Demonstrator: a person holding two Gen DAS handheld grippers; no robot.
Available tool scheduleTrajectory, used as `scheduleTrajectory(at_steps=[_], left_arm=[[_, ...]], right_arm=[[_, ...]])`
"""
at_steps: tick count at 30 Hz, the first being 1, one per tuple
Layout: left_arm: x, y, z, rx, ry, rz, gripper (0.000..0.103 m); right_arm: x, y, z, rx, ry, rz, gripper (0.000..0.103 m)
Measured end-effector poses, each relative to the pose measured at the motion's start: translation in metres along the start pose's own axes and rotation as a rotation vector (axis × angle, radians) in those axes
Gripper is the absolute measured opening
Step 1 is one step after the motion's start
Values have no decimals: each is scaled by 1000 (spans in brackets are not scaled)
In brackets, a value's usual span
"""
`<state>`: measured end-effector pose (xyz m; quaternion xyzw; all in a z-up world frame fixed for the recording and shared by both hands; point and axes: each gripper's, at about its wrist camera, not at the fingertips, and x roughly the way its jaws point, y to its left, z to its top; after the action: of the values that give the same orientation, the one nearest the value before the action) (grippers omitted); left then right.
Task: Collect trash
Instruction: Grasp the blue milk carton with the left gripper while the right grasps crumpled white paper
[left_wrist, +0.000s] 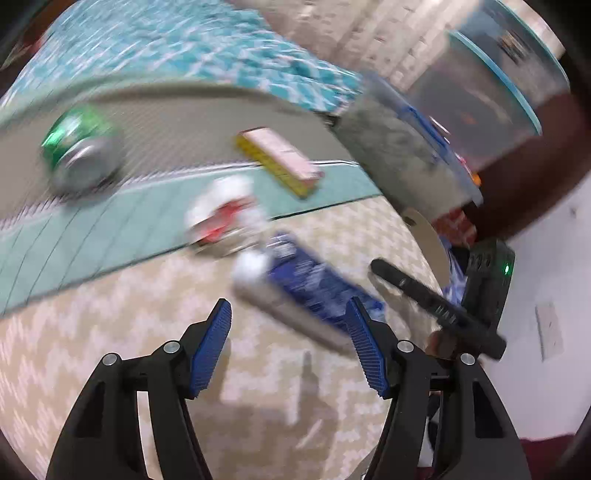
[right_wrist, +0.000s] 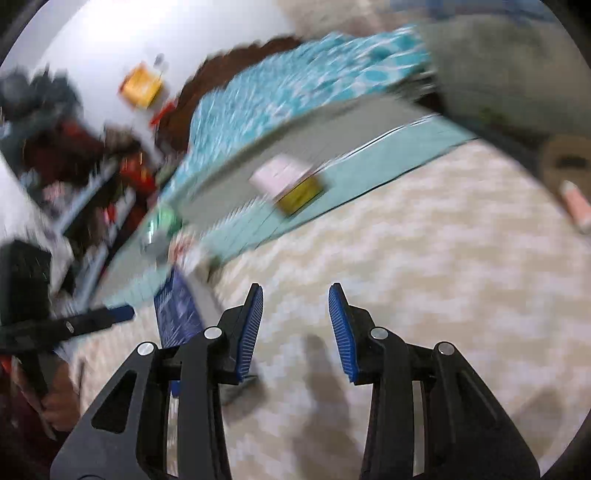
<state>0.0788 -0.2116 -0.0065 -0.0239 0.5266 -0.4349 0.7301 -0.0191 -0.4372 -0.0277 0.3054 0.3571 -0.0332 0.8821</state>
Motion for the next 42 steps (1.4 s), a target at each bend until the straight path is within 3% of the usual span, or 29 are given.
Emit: scheduleTrajectory(at_steps=[2, 4, 6, 10, 14, 17, 18, 20, 21, 27, 29, 30, 36, 39, 42], left_arm=[[-6, 12, -5, -28, -19, 5, 71], [-12, 20, -9, -38, -42, 15, 77], [-16, 26, -10, -37, -56, 37, 80], [-13, 28, -10, -43, -68, 78, 83], [-9, 25, -17, 24, -87, 150, 83], [-1, 32, -25, 35, -74, 255, 83], [2, 35, -28, 38, -70, 282, 80], [0, 39, -35, 54, -85, 305, 65], [-3, 41, -38, 62, -85, 303, 52], [-27, 66, -52, -15, -108, 293, 51], [-39, 73, -60, -41, -118, 306, 51], [-45, 78, -65, -56, -123, 308, 51], [-64, 77, -84, -57, -119, 234, 51], [-63, 58, -92, 14, -100, 163, 50], [-52, 28, -99, 116, -68, 109, 50]], right_arm=[[13, 31, -11, -31, 57, 122, 38], [24, 75, -25, -138, 144, 238, 38], [26, 96, -33, -197, 157, 252, 38], [26, 80, -21, -120, 112, 157, 39], [23, 58, -3, -24, 55, 77, 41], [33, 56, 13, -17, 38, 15, 60], [37, 56, 20, -22, 35, 8, 66], [54, 69, 32, -58, 27, -24, 70], [64, 75, 37, -77, 32, -35, 71], [115, 104, 45, -134, 59, -93, 71], [122, 113, 40, -171, 66, -109, 62], [120, 117, 35, -183, 81, -82, 42], [60, 130, -24, -262, 149, 91, 37], [19, 123, -57, -295, 124, 53, 37], [-19, 97, -74, -242, 52, -32, 37]])
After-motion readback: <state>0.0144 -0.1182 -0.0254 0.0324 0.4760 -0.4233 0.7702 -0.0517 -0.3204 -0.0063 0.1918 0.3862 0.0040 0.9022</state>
